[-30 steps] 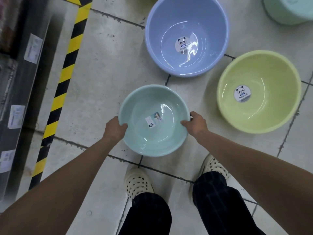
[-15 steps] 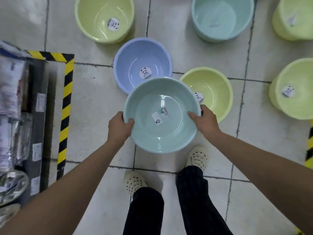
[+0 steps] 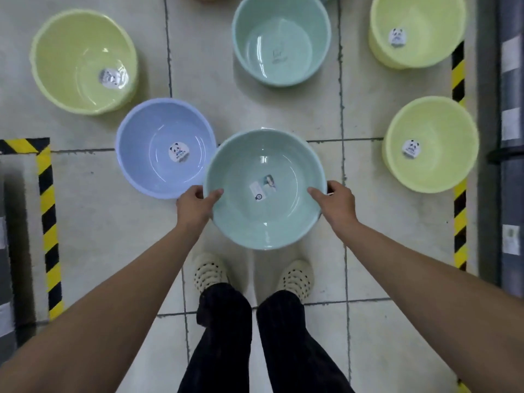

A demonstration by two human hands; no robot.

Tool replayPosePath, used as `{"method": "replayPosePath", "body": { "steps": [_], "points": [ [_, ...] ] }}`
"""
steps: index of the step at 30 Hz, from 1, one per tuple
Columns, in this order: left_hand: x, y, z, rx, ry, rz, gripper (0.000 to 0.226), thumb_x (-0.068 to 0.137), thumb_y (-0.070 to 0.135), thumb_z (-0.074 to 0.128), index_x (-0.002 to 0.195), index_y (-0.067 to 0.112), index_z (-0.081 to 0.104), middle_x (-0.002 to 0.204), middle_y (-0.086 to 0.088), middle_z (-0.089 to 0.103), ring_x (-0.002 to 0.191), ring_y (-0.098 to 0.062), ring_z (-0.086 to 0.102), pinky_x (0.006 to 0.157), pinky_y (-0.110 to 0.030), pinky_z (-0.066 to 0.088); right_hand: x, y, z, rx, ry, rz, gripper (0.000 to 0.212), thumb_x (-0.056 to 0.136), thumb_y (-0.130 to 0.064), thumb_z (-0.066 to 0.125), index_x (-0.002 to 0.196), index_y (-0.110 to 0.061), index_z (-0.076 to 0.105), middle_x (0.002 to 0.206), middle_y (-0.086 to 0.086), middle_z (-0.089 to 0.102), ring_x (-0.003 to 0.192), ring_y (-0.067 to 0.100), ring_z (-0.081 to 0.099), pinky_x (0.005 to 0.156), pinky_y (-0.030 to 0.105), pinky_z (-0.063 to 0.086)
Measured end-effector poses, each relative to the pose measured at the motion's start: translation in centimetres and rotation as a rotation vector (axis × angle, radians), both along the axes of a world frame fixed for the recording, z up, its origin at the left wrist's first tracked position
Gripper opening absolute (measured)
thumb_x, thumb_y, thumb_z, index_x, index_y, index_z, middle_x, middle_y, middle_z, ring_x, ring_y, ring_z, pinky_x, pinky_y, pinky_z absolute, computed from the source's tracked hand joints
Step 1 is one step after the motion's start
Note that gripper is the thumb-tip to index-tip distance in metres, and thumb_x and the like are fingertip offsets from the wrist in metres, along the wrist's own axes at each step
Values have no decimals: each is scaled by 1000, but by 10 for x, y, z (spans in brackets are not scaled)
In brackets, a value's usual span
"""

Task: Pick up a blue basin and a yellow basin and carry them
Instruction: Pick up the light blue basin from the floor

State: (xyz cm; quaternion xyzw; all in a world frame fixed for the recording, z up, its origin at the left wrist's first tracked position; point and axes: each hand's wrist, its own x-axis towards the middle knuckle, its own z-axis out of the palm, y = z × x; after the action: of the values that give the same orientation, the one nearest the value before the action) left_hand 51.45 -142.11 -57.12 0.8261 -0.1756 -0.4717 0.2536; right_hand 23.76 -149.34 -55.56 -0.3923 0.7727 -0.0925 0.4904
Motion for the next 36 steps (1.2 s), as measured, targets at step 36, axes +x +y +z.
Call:
{"method": "replayPosePath", "body": {
  "steps": [36],
  "points": [
    [-34,-42,-168,38,-374,-413,49,74,25,58,120,9,64,138,-18,56,125,-37,55,101,-51,46,-27,11,-182,-56,268,267,55,95,-19,59,148,-16,41,169,2,15,128,35,53,96,42,45]
  ]
}}
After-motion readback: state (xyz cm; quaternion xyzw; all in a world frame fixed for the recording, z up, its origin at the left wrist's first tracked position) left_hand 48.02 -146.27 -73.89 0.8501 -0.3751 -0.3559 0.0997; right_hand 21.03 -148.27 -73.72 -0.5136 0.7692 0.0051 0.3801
